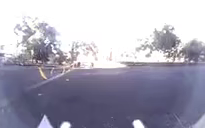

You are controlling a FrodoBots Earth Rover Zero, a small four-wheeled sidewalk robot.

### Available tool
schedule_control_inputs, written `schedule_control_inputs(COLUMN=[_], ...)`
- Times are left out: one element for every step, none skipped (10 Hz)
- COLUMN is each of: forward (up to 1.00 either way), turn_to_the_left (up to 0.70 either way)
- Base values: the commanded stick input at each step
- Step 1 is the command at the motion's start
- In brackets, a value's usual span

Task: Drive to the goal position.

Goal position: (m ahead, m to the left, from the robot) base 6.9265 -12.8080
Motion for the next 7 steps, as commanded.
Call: schedule_control_inputs(forward=[0.0, 0.0, 0.0, 0.0, 0.0, 0.0, 0.0], turn_to_the_left=[-0.5, -0.5, -0.5, -0.5, -0.5, -0.5, -0.5])
